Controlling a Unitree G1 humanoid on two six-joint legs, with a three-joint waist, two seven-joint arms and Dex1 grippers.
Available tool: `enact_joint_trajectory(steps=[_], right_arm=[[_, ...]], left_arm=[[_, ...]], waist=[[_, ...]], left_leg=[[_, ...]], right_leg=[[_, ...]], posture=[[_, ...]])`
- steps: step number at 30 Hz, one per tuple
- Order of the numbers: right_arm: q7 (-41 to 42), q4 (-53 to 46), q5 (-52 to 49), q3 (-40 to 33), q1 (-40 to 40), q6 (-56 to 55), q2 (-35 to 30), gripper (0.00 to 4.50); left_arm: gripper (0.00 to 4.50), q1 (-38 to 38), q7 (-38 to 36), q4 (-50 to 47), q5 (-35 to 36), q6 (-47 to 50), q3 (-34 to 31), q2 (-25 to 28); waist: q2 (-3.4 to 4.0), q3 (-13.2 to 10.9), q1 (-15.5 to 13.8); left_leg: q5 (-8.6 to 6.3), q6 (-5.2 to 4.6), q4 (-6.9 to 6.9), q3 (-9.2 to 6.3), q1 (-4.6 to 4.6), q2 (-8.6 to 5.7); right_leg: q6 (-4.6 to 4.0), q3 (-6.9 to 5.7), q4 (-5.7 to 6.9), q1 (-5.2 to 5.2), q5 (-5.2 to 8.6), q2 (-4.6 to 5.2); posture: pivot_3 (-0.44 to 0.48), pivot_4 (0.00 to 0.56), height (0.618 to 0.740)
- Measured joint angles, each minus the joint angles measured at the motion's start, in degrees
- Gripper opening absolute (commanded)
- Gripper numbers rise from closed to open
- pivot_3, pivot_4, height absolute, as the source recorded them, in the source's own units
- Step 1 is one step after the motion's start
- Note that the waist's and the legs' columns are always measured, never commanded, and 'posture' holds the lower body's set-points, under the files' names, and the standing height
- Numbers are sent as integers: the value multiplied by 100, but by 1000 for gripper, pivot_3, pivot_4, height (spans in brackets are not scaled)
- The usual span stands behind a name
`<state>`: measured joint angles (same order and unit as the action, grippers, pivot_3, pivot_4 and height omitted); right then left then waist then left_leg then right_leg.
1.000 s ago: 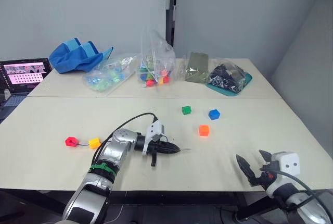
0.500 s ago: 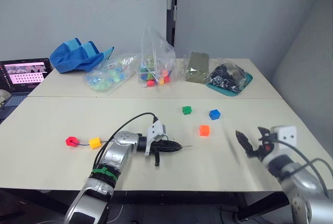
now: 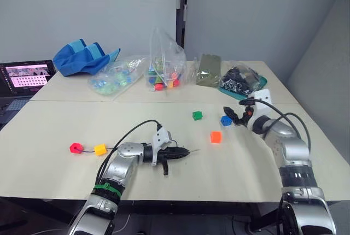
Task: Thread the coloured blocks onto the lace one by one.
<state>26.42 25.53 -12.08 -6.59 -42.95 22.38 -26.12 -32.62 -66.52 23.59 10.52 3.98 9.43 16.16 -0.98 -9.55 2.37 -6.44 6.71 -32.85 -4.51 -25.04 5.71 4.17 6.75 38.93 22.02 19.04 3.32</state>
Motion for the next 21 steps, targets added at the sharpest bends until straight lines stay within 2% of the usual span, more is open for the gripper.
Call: enact_joint_trajectory(steps=[8,13,18,21], right_arm=[[57,2325,524,298,-710,-960,225,4447],[53,3149,714,362,-1060,-1466,321,2959],[144,3175,731,344,-1035,-1595,298,1219],[187,2828,690,285,-898,-1516,219,1191]], left_arm=[[0,284,77,-265,36,137,14,181],[0,293,118,-290,36,146,19,190],[0,292,142,-291,38,149,29,193],[0,290,138,-293,42,150,49,176]], waist=[[2,0,38],[2,-1,34],[3,-1,33],[3,-1,27]], left_leg=[[0,0,1,0,1,0],[0,1,1,0,1,0],[0,1,1,0,1,0],[0,1,1,0,1,0]], right_leg=[[0,0,1,1,0,0],[0,0,1,1,0,0],[0,0,2,1,0,0],[0,0,2,1,0,0]], posture=[[0,150,740],[0,150,740],[0,150,740],[0,150,740]])
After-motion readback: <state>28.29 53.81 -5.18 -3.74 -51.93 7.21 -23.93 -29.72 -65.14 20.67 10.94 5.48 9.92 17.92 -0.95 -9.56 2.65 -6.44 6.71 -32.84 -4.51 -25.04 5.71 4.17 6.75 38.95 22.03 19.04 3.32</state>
